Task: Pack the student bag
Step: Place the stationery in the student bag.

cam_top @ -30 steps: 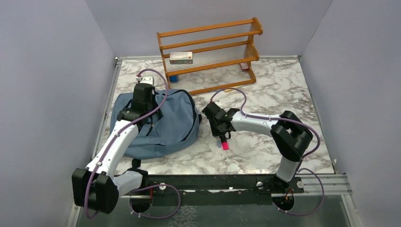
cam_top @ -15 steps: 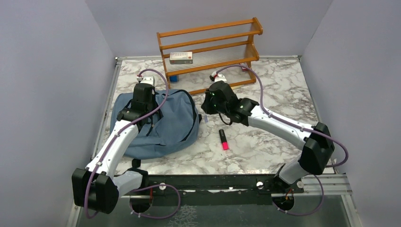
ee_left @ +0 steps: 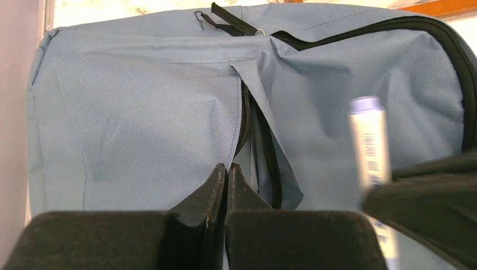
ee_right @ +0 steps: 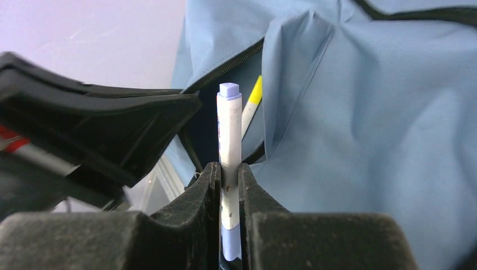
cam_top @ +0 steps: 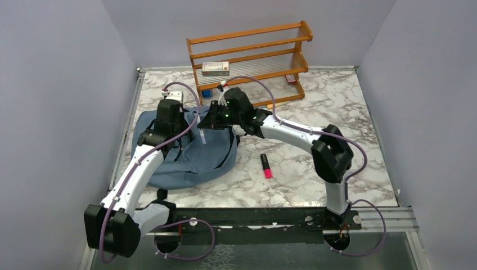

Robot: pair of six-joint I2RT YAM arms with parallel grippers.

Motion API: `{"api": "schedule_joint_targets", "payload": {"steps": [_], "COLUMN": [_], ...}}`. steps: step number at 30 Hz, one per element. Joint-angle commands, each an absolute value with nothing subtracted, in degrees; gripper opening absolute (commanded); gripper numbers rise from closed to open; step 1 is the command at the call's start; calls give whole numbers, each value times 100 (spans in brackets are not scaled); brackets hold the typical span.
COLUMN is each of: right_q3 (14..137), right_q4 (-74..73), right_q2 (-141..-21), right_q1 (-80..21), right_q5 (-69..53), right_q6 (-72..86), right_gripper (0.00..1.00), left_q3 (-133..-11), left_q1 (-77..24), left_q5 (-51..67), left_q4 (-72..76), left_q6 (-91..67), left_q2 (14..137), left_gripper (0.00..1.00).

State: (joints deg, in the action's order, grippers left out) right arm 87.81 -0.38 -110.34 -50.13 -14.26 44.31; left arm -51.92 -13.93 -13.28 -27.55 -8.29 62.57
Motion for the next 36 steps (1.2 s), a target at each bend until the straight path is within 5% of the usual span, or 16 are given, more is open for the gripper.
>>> {"api": "schedule_joint_targets", "payload": {"steps": [1, 36], "right_q3": [9309, 11288], "right_q4": [525, 387], "right_q2": [-11705, -13728], "right_q1": [-5009, -5116], "right_q5": [-2628, -3101], "right_q6": [5119, 6158], "right_gripper": [1, 1], "left_q3": [-5266, -5067], "left_q1": [-1397, -1397], "left_q5": [-1013, -897], "left_q4": [-2505, -2470], "left_q6": [-860, -861], "left_q2": [6050, 5876], "left_gripper": [0, 0]}}
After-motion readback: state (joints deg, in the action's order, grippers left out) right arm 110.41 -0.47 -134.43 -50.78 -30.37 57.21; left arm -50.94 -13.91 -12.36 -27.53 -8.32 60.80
